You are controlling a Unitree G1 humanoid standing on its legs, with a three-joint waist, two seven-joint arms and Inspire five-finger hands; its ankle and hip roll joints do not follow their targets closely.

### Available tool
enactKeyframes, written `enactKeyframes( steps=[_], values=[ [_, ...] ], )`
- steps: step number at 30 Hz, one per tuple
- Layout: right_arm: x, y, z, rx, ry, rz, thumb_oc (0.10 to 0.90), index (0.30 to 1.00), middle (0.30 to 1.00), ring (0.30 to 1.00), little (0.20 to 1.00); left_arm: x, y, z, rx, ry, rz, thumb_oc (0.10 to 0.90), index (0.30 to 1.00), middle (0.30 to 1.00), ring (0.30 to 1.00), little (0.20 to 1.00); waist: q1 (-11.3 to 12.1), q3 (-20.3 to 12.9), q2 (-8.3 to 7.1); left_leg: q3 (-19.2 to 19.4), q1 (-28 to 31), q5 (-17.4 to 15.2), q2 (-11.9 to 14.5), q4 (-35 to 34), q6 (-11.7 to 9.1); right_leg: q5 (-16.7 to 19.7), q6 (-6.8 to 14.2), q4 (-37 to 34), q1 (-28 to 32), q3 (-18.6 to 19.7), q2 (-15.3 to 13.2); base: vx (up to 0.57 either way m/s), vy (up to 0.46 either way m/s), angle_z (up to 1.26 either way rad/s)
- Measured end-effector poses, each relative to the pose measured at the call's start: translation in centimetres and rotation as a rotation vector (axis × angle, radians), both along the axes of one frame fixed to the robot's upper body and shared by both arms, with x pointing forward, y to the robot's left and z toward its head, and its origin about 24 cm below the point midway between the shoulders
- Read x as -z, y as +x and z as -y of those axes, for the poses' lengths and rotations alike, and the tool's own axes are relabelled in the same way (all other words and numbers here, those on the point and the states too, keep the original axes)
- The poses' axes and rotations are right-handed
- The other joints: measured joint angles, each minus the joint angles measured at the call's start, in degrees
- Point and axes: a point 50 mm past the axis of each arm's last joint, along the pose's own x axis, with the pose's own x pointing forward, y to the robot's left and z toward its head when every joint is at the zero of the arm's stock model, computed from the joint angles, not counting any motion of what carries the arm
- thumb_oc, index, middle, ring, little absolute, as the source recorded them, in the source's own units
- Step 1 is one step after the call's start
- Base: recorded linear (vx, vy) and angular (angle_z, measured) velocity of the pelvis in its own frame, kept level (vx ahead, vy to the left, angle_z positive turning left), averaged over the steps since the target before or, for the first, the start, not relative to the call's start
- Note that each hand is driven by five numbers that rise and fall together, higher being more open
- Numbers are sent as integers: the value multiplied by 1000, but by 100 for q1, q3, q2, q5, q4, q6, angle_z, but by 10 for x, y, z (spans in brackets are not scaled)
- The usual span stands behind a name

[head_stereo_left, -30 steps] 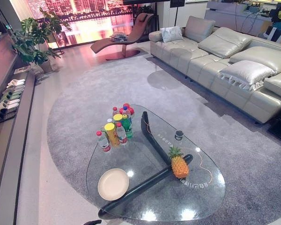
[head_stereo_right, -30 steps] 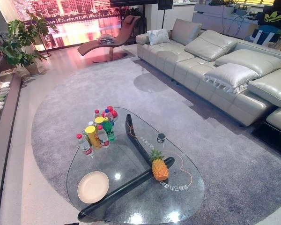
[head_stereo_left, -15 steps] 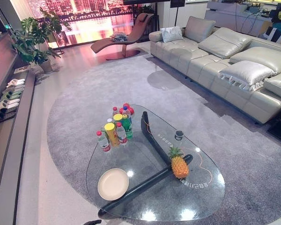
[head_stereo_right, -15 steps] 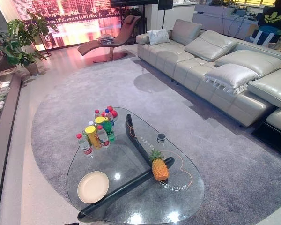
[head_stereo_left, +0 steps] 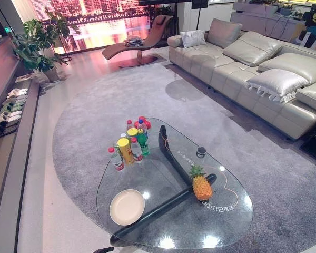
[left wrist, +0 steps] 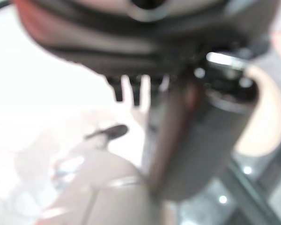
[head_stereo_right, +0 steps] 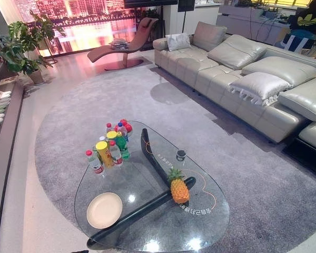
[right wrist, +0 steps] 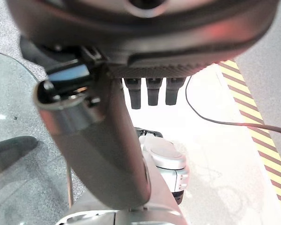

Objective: Pick up the fruit to the plate

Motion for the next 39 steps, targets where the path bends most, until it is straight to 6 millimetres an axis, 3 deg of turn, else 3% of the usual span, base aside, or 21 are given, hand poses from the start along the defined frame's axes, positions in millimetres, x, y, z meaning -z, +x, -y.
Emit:
enactKeyframes(
  steps=[7, 10, 15, 19, 22, 25, 31, 39],
  values=[
    [0, 0, 1, -1, -3, 1, 800, 900, 900, 900, 900, -1, 5, 1, -5, -7, 20, 800, 900, 900, 900, 900, -2, 113, 64, -4, -172, 6, 0, 1, 3, -15, 24, 0, -198, 3, -3, -7, 14, 0],
    [-1, 1, 3, -5, -8, 2, 800, 900, 900, 900, 900, -1, 8, 3, -18, -19, 40, 800, 900, 900, 900, 900, -5, 234, 178, -1, -391, 21, -20, 4, 8, 24, -5, 1, -437, 22, -18, -113, 78, -1],
    [-7, 28, 12, -23, -33, 63, 800, 900, 900, 900, 900, -7, 35, 8, -60, -60, 142, 800, 900, 900, 900, 900, -19, 858, 394, -66, -949, 214, -113, 47, 36, 218, 28, 37, -977, 30, -87, -123, 35, 3],
    [-14, 54, 20, -38, -61, 131, 800, 900, 900, 900, 900, -13, 54, 9, -89, -114, 226, 800, 900, 900, 900, 900, -18, 1270, 477, -86, -1248, 269, -196, 48, 83, 281, 60, 36, -1269, 30, -162, -137, 3, 3],
    [-25, 86, 29, -53, -128, 244, 800, 900, 900, 900, 900, -22, 76, 10, -125, -153, 324, 800, 900, 900, 900, 900, -4, 1552, 470, -81, -1538, 335, -246, 48, 120, 364, 68, 35, -1592, 108, -198, -144, -10, -4],
    [-51, 135, 41, -72, -257, 457, 800, 900, 900, 900, 900, -42, 118, 13, -192, -206, 482, 800, 900, 900, 900, 900, -17, 2110, 461, -73, -1812, 439, -266, 49, 150, 481, 54, 36, -1882, 142, -210, -177, -5, -3],
    [-90, 195, 42, -45, -410, 759, 800, 900, 900, 900, 900, -82, 182, 13, -427, -325, 726, 800, 900, 900, 900, 900, -104, 2735, 379, -73, -2246, 563, -277, 51, 167, 625, 30, 41, -2375, 282, -202, -181, -28, -5],
    [-115, 226, 40, 38, -462, 901, 800, 900, 900, 900, 900, -100, 203, 7, -482, -282, 790, 800, 900, 900, 900, 900, -188, 2744, 384, -150, -3021, 586, -274, 250, 180, 683, 9, 145, -3091, 304, -204, -104, -46, 1]
  ],
)
